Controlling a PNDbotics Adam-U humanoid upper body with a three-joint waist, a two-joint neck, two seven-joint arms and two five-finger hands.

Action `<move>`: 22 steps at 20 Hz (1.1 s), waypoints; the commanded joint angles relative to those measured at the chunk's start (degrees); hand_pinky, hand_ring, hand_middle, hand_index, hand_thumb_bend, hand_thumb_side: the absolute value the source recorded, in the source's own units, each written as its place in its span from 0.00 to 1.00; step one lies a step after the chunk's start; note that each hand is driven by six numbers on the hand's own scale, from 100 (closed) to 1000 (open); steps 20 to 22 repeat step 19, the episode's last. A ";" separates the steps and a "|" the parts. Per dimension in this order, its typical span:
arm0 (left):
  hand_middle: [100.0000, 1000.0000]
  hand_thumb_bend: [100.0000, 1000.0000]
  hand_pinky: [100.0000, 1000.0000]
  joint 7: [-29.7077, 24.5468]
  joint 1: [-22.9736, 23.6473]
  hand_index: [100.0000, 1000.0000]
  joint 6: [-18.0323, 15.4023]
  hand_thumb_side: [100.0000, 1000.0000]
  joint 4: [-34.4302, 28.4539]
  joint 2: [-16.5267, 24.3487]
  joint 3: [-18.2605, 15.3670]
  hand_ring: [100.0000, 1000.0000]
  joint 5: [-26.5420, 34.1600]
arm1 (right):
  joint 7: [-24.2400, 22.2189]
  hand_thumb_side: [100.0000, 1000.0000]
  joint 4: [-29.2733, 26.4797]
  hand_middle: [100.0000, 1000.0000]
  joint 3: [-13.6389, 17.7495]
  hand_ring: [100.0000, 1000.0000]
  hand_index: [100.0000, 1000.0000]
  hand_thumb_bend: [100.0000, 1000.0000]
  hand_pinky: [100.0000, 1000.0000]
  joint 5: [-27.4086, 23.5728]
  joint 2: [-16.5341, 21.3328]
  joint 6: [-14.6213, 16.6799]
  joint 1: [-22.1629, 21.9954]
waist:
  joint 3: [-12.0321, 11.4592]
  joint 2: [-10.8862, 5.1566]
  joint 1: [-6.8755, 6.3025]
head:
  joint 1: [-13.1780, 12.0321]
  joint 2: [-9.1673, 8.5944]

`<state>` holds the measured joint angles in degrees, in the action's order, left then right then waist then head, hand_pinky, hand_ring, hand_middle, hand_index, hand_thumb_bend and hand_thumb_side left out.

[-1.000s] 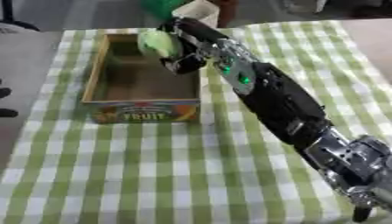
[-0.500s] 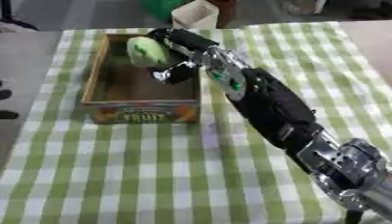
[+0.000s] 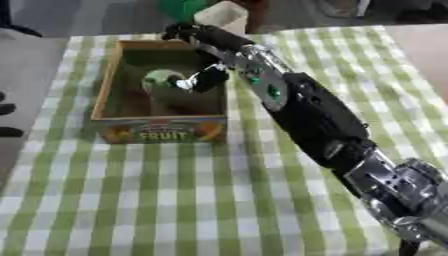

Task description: Pick up objects on the table and place them in the box.

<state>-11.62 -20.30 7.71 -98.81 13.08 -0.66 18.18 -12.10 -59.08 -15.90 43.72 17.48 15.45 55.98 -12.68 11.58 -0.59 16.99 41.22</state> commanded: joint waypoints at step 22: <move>0.70 0.12 0.56 1.55 -0.02 0.69 -0.49 0.13 -1.07 1.84 -1.95 0.76 -0.13 | 9.41 0.00 -24.88 0.64 2.15 0.61 0.74 0.00 0.68 -27.00 20.06 -7.41 -11.99 | 3.38 -0.69 0.27 | -3.46 -0.98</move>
